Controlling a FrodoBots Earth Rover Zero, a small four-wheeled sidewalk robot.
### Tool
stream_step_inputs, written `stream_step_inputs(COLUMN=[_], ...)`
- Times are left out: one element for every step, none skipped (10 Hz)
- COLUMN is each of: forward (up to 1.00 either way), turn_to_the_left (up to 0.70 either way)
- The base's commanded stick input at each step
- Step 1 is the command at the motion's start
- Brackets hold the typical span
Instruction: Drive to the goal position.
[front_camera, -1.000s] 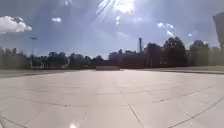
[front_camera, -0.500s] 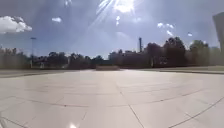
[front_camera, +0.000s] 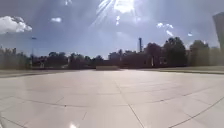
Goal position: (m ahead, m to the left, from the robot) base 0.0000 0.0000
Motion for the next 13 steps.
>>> stream_step_inputs(forward=[0.05, 0.05, 0.05, 0.04, 0.04, 0.05, 0.05, 0.05, 0.05, 0.04, 0.05, 0.04, 0.04], turn_to_the_left=[0.0, 0.0, 0.0, 0.0, 0.0, 0.0, 0.0, 0.0, 0.0, 0.0, 0.0, 0.0, 0.0])
